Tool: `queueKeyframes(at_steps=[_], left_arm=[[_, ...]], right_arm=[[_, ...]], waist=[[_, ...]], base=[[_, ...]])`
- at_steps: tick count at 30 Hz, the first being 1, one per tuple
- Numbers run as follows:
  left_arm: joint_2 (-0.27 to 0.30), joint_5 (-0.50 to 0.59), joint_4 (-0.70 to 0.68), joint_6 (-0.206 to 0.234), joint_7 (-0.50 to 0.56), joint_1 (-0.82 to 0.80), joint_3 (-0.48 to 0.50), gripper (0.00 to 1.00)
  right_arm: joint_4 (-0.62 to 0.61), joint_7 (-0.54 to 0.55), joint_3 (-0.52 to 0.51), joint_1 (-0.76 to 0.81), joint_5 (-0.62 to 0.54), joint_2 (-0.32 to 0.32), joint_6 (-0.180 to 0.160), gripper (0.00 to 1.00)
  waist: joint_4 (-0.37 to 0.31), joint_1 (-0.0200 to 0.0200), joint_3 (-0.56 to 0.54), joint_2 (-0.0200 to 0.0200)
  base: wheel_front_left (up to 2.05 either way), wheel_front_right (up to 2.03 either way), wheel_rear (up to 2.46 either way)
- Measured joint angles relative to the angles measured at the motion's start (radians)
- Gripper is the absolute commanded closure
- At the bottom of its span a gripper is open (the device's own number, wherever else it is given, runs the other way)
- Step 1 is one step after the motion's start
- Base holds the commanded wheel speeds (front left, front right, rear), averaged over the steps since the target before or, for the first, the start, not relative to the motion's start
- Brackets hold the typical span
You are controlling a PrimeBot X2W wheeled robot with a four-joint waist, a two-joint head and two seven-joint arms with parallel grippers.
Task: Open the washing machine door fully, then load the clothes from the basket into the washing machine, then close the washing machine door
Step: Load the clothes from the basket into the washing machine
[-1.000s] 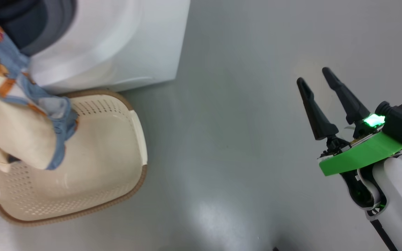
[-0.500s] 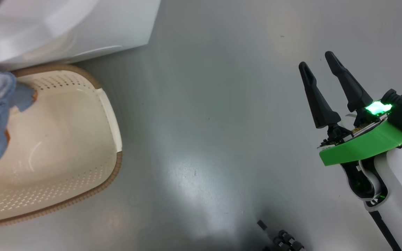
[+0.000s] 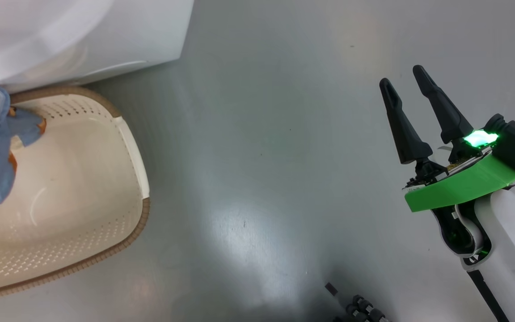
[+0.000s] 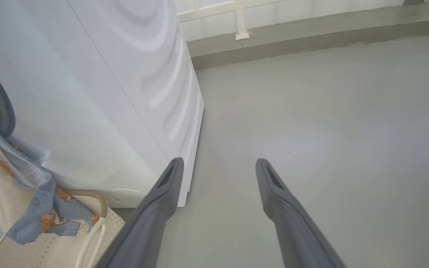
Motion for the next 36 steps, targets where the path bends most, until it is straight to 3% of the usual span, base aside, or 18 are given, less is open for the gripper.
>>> queueKeyframes(at_steps=[4, 9, 16, 24, 31, 36], left_arm=[[-0.002, -0.002, 0.093, 0.0, 0.086, 0.0, -0.006, 0.0], [-0.006, -0.018, 0.15, -0.018, 0.087, -0.004, -0.007, 0.0], [-0.026, -0.044, 0.193, -0.066, 0.016, 0.01, -0.01, 0.0], [-0.046, -0.06, 0.234, -0.118, -0.061, 0.136, -0.025, 0.0], [-0.089, -0.072, 0.191, -0.151, -0.09, 0.269, -0.032, 0.0], [-0.128, -0.076, 0.05, -0.159, -0.096, 0.418, -0.032, 0.0]], right_arm=[[0.004, 0.0, 0.001, 0.0, 0.0, 0.001, 0.0, 0.0], [0.009, 0.0, 0.01, 0.0, 0.0, 0.001, 0.0, 0.0], [0.017, 0.0, 0.02, 0.001, 0.0, 0.002, 0.0, 0.0], [0.031, 0.0, 0.022, 0.007, 0.0, 0.003, 0.0, 0.0], [0.051, 0.0, 0.02, 0.052, -0.005, 0.002, 0.0, 0.0], [0.061, 0.0, 0.017, 0.085, -0.006, -0.002, 0.0, 0.0]], waist=[[0.002, 0.0, -0.02, 0.0], [0.01, 0.0, -0.06, 0.0], [0.03, -0.0001, -0.116, 0.0], [0.059, 0.0, -0.2, 0.0], [0.088, 0.0, -0.285, 0.0], [0.111, 0.0, -0.352, 0.0]], base=[[0.0, 0.0, 0.0], [0.0, 0.0, 0.0], [0.0, 0.0, 0.0], [0.0, 0.0, 0.0], [0.0, 0.0, 0.0], [0.0, 0.0, 0.0]])
